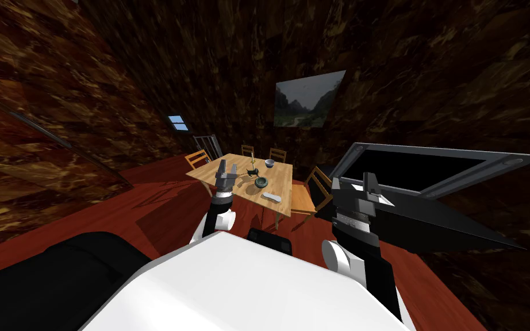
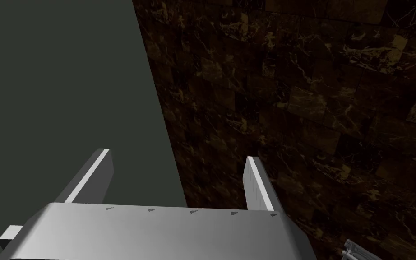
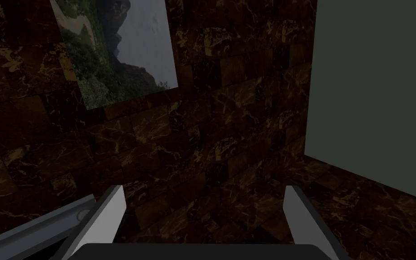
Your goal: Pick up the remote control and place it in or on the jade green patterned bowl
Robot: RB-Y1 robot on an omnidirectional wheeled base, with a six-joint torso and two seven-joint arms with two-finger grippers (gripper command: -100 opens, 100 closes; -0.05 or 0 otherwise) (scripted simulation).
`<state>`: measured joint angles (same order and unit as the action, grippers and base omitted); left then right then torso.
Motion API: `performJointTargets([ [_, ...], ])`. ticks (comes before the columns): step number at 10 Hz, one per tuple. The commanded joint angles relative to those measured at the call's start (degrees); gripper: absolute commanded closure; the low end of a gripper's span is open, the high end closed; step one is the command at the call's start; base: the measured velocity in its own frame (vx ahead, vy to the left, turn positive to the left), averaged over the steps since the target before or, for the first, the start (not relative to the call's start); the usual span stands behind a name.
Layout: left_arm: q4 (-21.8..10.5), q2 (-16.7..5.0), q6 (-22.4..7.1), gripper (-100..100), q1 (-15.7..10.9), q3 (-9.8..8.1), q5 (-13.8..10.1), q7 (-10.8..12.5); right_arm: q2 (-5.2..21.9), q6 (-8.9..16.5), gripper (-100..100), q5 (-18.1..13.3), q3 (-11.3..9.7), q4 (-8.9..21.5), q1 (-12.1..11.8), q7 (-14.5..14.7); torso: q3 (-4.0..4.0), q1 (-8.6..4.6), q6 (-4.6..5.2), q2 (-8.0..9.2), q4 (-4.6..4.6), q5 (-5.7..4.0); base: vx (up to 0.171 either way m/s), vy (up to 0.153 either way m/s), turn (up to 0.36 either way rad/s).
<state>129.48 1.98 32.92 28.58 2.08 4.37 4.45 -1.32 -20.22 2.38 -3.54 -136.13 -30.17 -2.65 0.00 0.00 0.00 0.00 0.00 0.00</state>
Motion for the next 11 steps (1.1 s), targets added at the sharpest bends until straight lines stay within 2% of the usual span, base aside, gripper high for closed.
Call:
performJointTargets([
  [1, -0.15, -2.16, -0.67, -100, 0.27, 0.21, -0.33, 0.25, 0.00, 0.00, 0, 0.00, 0.00, 0.00, 0.00, 0.00, 0.00, 0.00, 0.00, 0.00, 0.00, 0.00, -0.029, 0.013, -0.053],
  [6, -1.72, -10.76, -5.79, -100, 2.76, 0.77, -3.22, 2.42, 0.00, 0.00, 0, 0.00, 0.00, 0.01, 0.02, 0.00, 0.30, 0.19, 0.01, 0.52, 0.11, 0.04, -0.113, 0.041, -0.108],
  [11, -5.36, -19.44, -13.81, -100, 7.49, 0.07, -9.09, 6.59, 0.00, 0.00, 0, 0.00, 0.00, 0.01, 0.02, 0.00, 0.33, 0.10, 0.01, 0.56, 0.13, 0.03, -0.144, 0.008, -0.210],
])
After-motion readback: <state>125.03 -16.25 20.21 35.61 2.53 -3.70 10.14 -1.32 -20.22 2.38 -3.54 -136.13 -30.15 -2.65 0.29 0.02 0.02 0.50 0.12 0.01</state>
